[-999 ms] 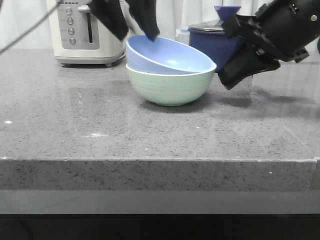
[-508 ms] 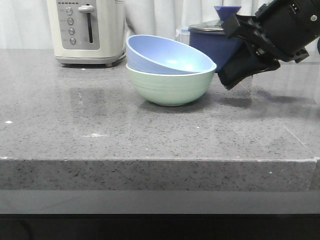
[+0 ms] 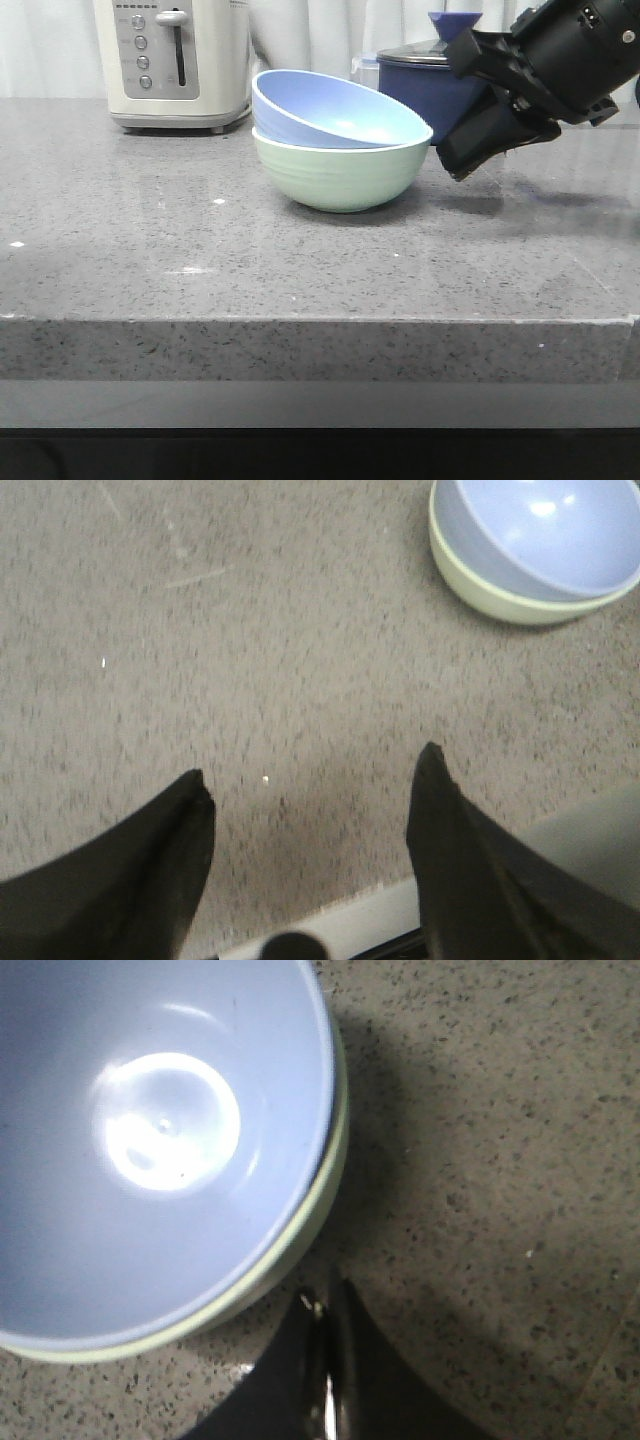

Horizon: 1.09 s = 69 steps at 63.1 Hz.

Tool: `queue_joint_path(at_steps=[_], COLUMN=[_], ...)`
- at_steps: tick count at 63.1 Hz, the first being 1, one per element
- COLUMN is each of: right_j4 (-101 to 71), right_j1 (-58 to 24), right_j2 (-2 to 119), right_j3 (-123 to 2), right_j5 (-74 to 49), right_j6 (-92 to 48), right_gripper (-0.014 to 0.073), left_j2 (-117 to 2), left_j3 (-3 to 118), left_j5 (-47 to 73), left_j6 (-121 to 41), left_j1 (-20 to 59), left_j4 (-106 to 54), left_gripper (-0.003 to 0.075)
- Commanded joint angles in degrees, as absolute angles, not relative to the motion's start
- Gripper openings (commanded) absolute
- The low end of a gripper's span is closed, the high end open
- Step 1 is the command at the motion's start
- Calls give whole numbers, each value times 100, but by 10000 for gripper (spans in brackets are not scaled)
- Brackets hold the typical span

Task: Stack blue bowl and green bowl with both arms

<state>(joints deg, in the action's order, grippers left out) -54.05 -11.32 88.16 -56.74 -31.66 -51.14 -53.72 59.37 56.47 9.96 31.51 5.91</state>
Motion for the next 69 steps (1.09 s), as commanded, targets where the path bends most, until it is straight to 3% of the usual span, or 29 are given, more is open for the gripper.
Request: queue_joint_path(at_steps=[1, 15, 33, 54, 69], right_j4=[-5120, -2868, -182, -483, -478], right_j1=[-1080, -1080, -1080, -1086, -1086], right_j2=[8463, 7665, 5958, 3608, 2681], right_j3=[-5864, -5869, -5869, -5041, -4473], right_j5=[-3345, -3879, -5092, -4914, -4620], right_j6=[-4923, -2908, -389, -158, -158], right_gripper=[-52, -53, -53, -53, -53], left_j2=[-4899, -4184, -4120, -4120, -4120], left_j3=[5716, 5210, 5135, 5135, 5135], left_j5=[5224, 4949, 4767, 4418, 4346], left_j6=[1249, 1521, 1521, 1521, 1474], left_j1=[3178, 3178, 3178, 3178, 3178], left_j4=[634, 643, 704, 823, 934], left_gripper=[421, 421, 421, 421, 421])
